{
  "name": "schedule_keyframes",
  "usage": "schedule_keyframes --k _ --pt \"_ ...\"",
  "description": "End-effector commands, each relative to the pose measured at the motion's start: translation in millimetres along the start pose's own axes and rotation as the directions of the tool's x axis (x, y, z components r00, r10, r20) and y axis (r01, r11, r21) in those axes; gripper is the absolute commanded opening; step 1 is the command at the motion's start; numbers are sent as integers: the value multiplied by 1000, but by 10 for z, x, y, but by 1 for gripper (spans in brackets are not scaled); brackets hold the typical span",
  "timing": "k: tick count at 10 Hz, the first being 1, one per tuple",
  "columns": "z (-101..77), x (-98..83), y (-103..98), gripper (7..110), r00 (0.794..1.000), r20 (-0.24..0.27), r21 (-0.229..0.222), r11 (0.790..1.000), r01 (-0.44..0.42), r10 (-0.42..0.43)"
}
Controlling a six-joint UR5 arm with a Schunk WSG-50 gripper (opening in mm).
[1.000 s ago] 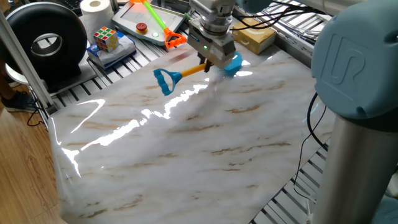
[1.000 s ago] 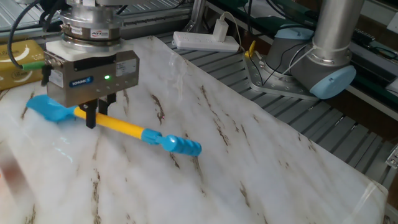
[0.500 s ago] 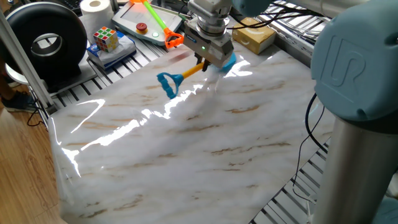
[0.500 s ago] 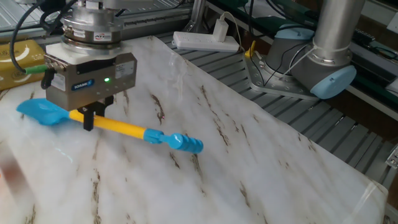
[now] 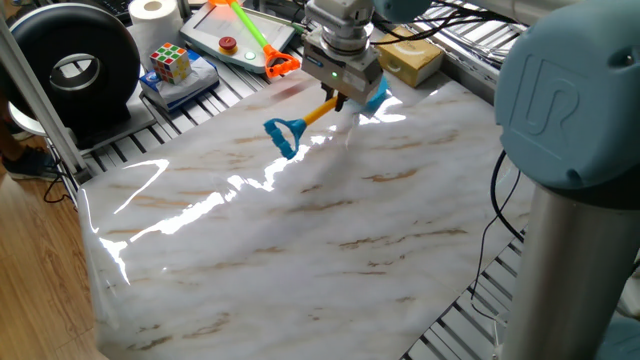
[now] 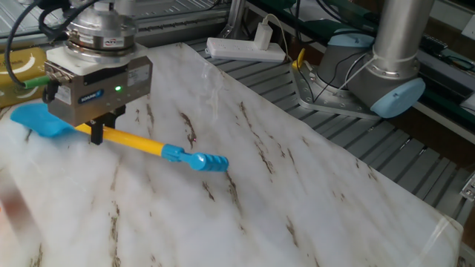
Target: Use a shovel to scoop up an object
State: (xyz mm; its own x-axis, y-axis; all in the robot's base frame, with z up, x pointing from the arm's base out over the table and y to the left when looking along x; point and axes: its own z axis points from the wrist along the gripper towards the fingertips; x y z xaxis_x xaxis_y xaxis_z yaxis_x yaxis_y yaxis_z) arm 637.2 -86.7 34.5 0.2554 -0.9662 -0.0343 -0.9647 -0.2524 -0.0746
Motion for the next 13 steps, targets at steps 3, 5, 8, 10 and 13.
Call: schedule_keyframes --k 3,5,8,10,13 --pt "6 5 27 7 999 45 -21 999 -25 26" --pt "3 -31 25 7 997 64 -21 999 -35 36" --pt "22 31 57 7 998 62 -27 999 -25 27" --pt "36 77 78 7 998 57 -34 999 -34 35" --pt "46 147 112 7 998 34 -49 997 -57 59"
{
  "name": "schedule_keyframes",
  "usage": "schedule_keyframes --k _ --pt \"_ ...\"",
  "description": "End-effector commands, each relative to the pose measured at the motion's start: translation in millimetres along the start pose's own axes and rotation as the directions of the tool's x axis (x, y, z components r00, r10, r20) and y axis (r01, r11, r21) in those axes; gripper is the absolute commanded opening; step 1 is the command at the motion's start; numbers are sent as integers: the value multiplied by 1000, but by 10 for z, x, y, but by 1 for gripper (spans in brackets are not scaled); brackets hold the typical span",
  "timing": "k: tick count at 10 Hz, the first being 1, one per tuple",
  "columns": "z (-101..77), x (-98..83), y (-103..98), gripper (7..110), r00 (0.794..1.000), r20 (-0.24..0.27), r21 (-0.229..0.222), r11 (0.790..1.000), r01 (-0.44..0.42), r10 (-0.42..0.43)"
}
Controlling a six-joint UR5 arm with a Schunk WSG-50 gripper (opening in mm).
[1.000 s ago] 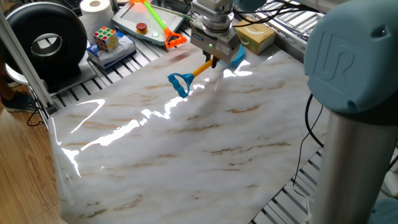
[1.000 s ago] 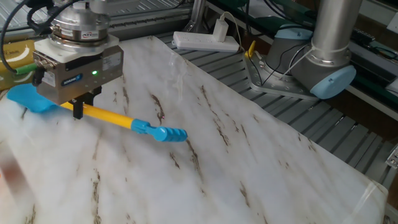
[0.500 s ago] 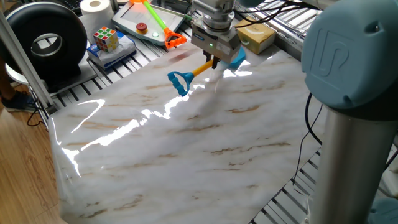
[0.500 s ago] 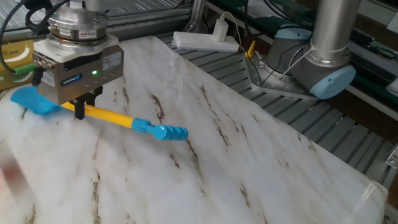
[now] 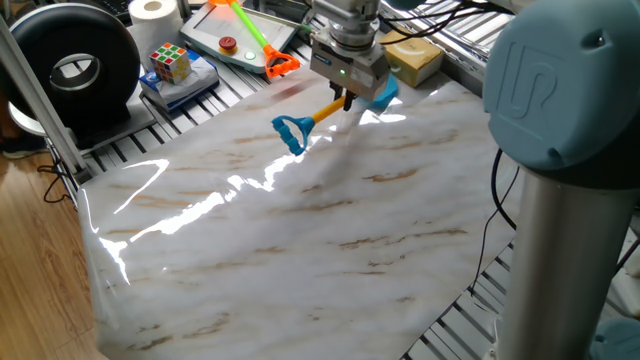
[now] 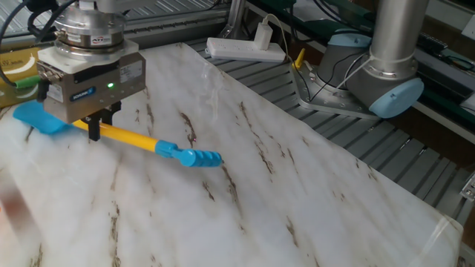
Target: Use a shovel to scoop up an object
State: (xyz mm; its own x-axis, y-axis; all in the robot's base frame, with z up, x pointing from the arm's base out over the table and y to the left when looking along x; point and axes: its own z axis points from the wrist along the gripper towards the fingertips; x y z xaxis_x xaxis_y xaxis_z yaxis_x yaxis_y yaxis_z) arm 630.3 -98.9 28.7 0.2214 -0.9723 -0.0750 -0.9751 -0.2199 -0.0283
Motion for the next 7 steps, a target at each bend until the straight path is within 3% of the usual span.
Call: schedule_keyframes --k 1,7 --pt "0 64 7 7 1000 -9 -6 1000 -22 21" --pt "2 311 2 7 995 -98 -10 1000 -27 26"
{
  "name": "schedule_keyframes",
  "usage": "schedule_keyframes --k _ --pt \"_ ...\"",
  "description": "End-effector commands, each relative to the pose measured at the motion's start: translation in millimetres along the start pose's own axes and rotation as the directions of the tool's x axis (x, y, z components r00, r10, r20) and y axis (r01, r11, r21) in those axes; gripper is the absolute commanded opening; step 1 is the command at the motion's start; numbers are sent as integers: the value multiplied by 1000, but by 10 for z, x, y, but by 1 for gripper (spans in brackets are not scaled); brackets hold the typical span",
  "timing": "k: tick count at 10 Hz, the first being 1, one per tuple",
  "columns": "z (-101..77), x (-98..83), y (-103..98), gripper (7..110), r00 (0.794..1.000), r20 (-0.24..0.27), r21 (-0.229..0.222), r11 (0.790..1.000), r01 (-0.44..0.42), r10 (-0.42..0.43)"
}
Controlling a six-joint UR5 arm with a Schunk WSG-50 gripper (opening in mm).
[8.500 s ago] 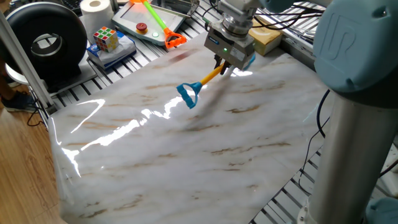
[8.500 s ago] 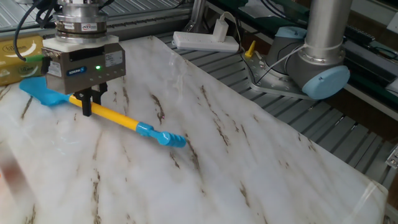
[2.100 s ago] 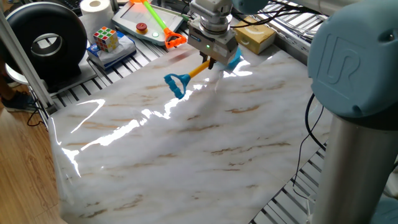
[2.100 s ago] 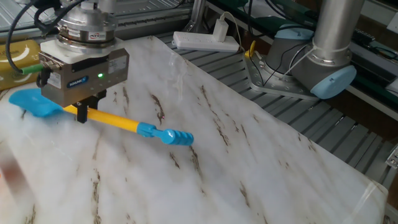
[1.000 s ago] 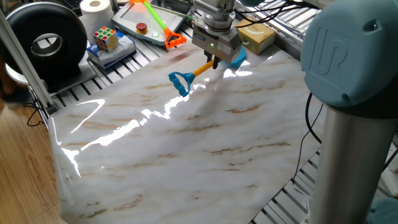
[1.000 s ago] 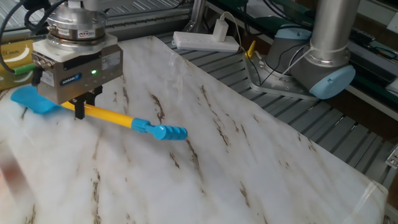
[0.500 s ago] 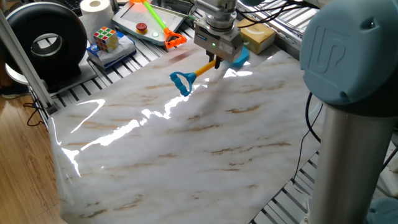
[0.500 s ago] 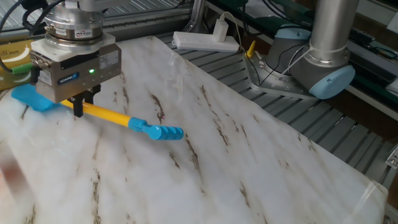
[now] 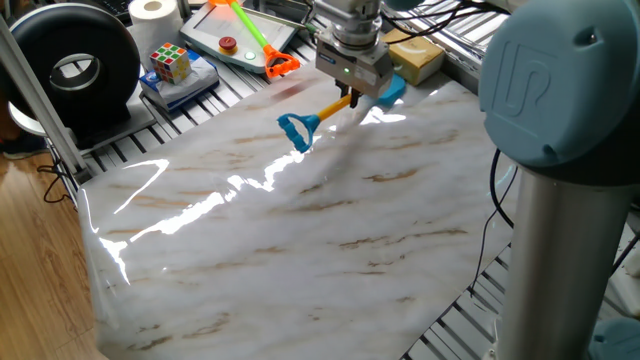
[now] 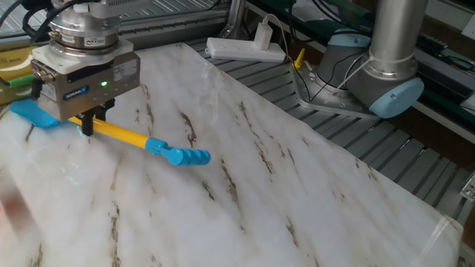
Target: Use a shovel to scoop up an object
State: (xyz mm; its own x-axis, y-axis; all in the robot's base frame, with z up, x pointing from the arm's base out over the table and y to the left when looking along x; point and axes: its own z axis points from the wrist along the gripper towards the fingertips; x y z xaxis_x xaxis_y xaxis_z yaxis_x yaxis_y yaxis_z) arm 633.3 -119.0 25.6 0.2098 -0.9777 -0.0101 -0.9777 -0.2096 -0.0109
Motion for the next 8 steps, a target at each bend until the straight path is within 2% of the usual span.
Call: schedule_keyframes --k 1,5,8 --pt "0 178 -9 7 998 -53 7 1000 -25 26" --pt "9 403 3 7 991 -123 9 999 -43 44" --pt "45 528 -2 7 989 -142 13 999 -40 42"
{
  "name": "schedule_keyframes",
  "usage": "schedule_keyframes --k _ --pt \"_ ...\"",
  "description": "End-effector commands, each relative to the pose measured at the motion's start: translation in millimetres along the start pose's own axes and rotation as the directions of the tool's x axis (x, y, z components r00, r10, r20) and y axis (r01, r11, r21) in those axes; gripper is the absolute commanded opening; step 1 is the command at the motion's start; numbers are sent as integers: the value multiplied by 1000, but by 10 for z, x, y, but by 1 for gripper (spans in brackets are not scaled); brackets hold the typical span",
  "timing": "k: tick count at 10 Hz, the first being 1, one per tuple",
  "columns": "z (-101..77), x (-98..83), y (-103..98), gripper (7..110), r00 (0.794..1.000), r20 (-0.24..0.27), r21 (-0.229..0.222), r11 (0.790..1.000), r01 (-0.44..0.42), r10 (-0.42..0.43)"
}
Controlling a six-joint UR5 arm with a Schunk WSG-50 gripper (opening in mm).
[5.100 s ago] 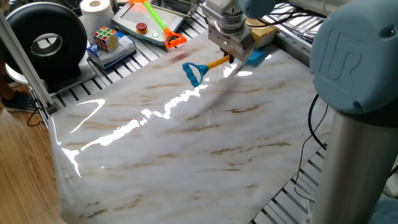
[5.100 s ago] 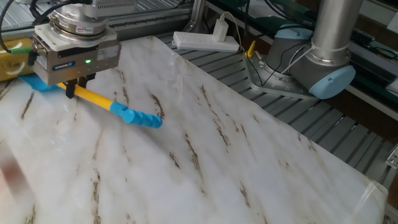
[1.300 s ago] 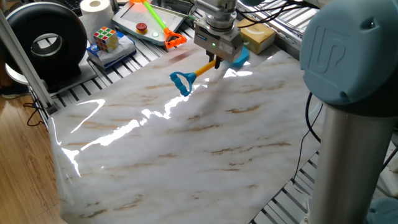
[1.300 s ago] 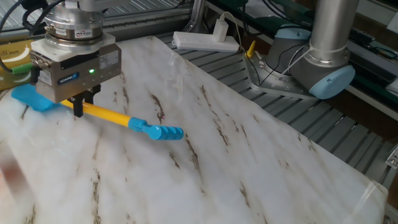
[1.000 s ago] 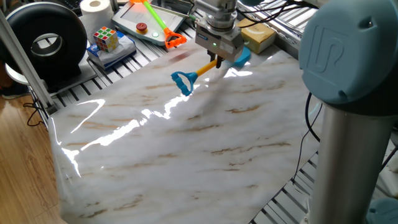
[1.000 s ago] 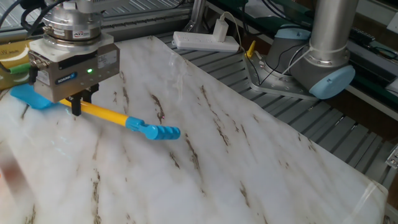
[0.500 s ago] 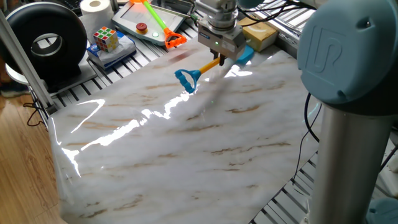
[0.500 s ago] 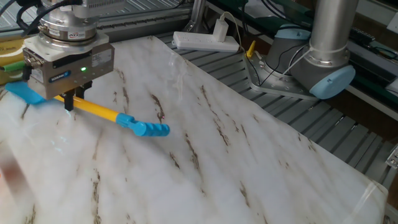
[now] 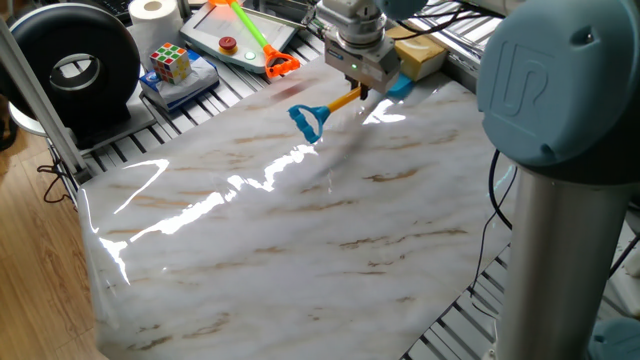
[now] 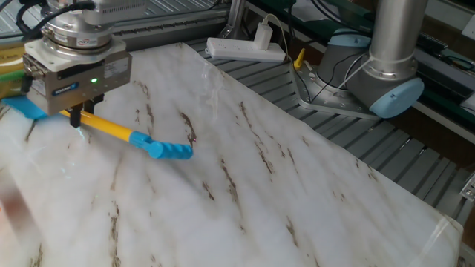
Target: Use a shovel to scoop up an object
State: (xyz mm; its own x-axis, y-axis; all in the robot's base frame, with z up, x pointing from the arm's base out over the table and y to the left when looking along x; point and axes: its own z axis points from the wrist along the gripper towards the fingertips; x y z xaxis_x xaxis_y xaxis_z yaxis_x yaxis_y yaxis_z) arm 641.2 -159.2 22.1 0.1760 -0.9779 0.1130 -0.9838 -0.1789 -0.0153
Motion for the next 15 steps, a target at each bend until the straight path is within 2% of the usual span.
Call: schedule_keyframes --k 1,8,10,13,15 --pt "49 153 -21 7 1000 -24 9 1000 -7 7" --pt "107 399 -58 7 995 -103 -7 1000 -13 12" --pt "111 501 -52 7 988 -151 -23 999 -30 26" --pt "100 411 -60 7 988 -145 -38 997 -60 54" --pt "52 333 -94 7 984 -156 -32 996 -89 83"
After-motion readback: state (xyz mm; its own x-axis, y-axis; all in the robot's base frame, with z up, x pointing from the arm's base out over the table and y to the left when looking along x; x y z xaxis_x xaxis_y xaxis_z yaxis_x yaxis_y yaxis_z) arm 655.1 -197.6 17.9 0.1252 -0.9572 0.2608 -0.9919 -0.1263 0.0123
